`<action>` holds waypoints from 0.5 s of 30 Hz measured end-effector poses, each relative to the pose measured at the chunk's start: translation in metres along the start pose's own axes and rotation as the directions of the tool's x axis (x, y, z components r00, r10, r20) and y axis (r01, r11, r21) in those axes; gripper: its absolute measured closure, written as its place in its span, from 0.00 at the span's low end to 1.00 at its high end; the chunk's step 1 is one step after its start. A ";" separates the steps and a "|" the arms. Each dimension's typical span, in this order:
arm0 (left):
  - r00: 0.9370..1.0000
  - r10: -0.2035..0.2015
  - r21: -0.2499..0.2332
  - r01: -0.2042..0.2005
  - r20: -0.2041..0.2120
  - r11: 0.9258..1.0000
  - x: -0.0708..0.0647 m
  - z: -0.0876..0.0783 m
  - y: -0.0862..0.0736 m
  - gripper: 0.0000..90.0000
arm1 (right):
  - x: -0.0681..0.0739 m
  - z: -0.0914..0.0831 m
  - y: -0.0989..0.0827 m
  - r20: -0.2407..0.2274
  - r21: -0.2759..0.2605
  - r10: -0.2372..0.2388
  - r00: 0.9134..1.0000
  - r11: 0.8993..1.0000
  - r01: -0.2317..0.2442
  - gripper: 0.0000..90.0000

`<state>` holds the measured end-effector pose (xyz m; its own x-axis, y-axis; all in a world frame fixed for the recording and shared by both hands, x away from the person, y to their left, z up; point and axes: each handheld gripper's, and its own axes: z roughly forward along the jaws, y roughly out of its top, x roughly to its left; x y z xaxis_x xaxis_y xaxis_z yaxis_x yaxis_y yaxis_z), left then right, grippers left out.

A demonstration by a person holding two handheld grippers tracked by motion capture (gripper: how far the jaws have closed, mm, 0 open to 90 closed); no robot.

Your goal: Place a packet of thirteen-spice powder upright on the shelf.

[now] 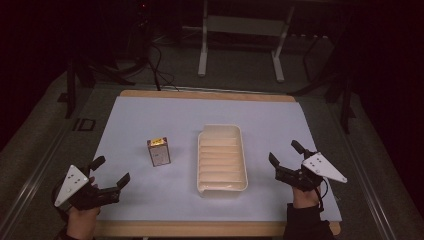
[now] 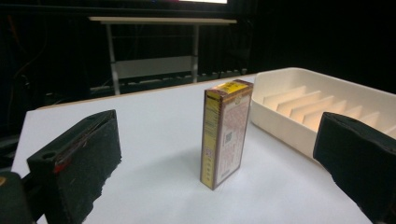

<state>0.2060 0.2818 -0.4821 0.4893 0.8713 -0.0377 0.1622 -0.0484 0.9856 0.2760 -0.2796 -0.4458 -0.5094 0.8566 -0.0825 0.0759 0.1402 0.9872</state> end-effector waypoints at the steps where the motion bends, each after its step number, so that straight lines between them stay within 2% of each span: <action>1: 1.000 0.006 0.003 -0.006 0.008 1.000 0.001 0.001 0.000 0.01 | 0.000 0.000 0.000 0.000 0.000 0.000 1.000 1.000 0.000 0.15; 3: 1.000 -0.011 0.010 0.011 0.027 1.000 0.006 0.002 -0.002 0.01 | 0.000 0.000 0.000 0.001 -0.001 -0.002 1.000 1.000 0.002 0.15; 7: 1.000 -0.019 0.021 0.018 0.020 1.000 0.010 0.003 -0.004 0.01 | 0.000 0.000 0.000 0.003 -0.006 -0.004 1.000 1.000 0.004 0.15; 10: 0.997 0.022 0.044 -0.025 0.077 0.999 0.012 0.006 -0.005 0.01 | 0.000 0.000 0.000 0.001 -0.004 -0.004 1.000 1.000 0.004 0.15; 11: 0.994 0.031 0.050 -0.036 0.104 0.998 0.014 0.007 -0.006 0.01 | 0.000 0.000 -0.001 0.001 -0.003 -0.002 1.000 1.000 0.002 0.15; 13: 0.990 0.011 0.065 -0.021 0.138 0.998 0.018 0.010 -0.008 0.01 | -0.001 0.000 -0.001 0.002 -0.001 0.000 1.000 1.000 0.000 0.15; 14: 0.984 0.004 0.066 -0.017 0.180 0.998 0.020 0.011 -0.009 0.01 | -0.001 0.000 -0.001 0.001 0.000 0.003 1.000 1.000 -0.003 0.15; 15: 0.983 0.012 0.076 -0.027 0.184 0.997 0.022 0.012 -0.009 0.01 | -0.001 -0.001 -0.001 0.002 -0.001 0.007 1.000 1.000 -0.007 0.15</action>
<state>0.2252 0.2954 -0.4936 0.6403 0.7662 -0.0554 0.2140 -0.1086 0.9708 0.2759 -0.2808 -0.4465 -0.5076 0.8582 -0.0762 0.0781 0.1339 0.9879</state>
